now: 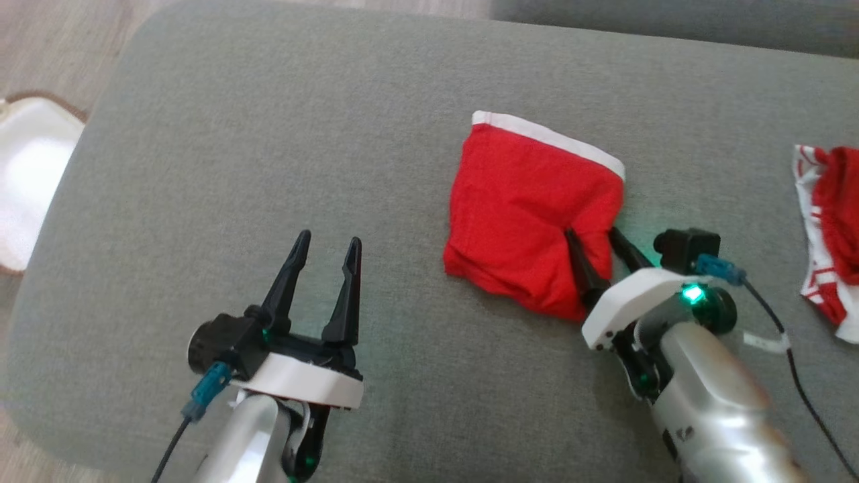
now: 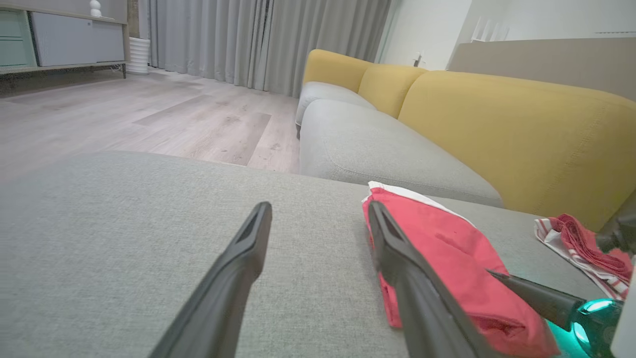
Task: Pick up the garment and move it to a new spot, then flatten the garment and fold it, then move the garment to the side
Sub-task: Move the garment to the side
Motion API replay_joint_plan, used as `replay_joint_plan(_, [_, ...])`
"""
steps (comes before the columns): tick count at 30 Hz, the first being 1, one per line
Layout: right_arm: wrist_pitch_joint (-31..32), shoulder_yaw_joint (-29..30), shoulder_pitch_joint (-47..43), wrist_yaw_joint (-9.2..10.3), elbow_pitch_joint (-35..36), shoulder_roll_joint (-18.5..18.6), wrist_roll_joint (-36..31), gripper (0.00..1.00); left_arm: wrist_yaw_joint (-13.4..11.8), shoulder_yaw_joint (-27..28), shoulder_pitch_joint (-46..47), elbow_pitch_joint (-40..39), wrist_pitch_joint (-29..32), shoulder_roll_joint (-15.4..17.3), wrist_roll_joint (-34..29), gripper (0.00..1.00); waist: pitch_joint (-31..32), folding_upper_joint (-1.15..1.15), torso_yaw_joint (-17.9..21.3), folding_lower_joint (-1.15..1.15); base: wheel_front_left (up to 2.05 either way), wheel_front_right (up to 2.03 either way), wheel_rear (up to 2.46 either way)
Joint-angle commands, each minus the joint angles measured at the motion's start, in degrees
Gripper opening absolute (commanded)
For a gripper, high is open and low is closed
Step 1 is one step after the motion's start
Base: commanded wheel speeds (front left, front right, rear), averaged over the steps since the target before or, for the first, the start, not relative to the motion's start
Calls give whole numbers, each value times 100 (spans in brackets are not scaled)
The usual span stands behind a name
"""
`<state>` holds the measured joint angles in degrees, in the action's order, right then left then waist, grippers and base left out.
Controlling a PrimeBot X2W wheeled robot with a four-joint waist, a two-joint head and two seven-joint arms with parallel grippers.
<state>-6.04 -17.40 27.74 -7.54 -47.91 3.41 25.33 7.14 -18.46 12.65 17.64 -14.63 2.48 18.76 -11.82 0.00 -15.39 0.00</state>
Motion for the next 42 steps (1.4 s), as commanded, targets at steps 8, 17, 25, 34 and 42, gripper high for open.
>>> replay_joint_plan(8, [-387,-501,598,5,-587,-53,-161,0,-4,196,228,-132,-37,40,29,100,-7,0,-44,0,0,0,0])
replay_joint_plan(17, [-779,-512,942,5,-589,-53,-1469,0,-45,264,105,-258,-37,40,15,100,257,0,756,0,0,0,0])
replay_joint_plan(25, [-532,-681,1112,5,90,533,-2259,0,-65,231,91,-392,-37,40,26,100,360,0,1608,0,0,0,0])
replay_joint_plan(34, [100,-1416,1186,5,1052,2088,-1891,0,-79,218,140,-465,-37,40,-3,100,206,0,2103,0,0,0,0])
replay_joint_plan(42, [531,-1630,1349,5,1349,3325,-1232,0,-42,201,358,-464,-37,40,-46,100,-174,0,2112,0,0,0,0])
